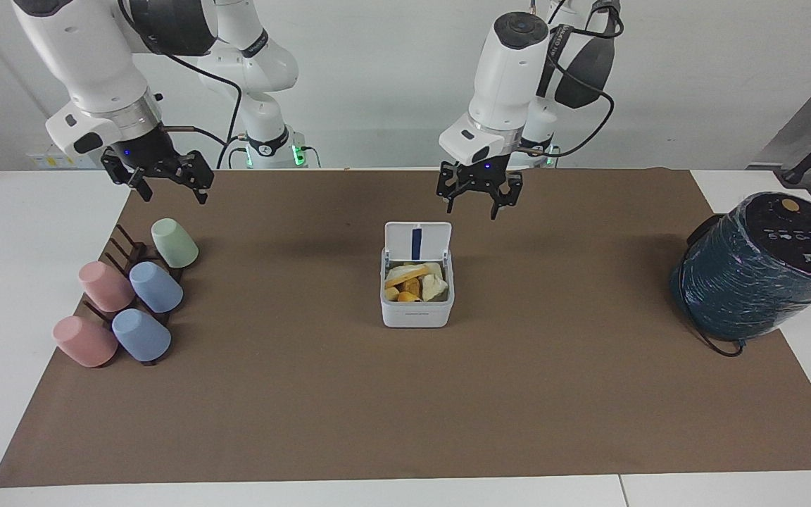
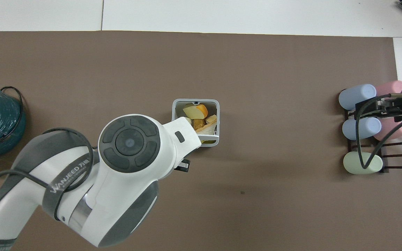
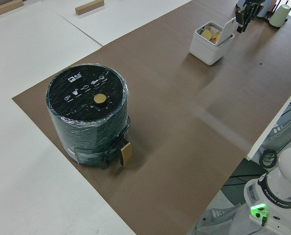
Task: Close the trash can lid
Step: 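Push the bin's lid down over the opening with the left gripper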
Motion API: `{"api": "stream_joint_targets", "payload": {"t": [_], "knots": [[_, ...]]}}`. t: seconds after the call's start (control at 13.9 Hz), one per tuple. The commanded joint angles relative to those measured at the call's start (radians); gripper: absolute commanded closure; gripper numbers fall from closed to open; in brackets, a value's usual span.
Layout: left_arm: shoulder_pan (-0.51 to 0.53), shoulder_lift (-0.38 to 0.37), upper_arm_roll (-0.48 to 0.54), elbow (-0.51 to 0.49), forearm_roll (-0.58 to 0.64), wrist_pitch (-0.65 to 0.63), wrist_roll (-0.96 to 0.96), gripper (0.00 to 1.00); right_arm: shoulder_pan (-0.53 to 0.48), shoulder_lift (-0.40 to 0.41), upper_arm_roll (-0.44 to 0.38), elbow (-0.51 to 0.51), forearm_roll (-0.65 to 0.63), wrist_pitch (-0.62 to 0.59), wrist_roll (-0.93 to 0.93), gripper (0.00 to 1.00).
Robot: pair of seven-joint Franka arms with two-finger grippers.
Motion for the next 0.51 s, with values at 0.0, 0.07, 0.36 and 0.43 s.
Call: {"api": "stream_joint_targets", "payload": {"t": [0.0,0.07,0.36,0.43], "knots": [[-0.055,-0.073,0.015,-0.145,-0.009,0.157,-0.115,0.85,-0.006,0.004,0.003,0.007,0.010,-0.011,-0.028,0.00],[-0.069,-0.071,0.015,-0.164,-0.022,0.220,-0.158,0.85,-0.008,0.004,0.003,0.007,0.010,-0.011,-0.028,0.00],[-0.078,-0.022,0.015,-0.178,-0.042,0.444,-0.232,0.85,-0.008,0.004,0.003,0.007,0.010,-0.011,-0.028,0.00],[-0.072,-0.004,0.017,-0.178,-0.049,0.499,-0.232,0.84,-0.008,0.004,0.003,0.007,0.010,-0.011,-0.028,0.00]]}}
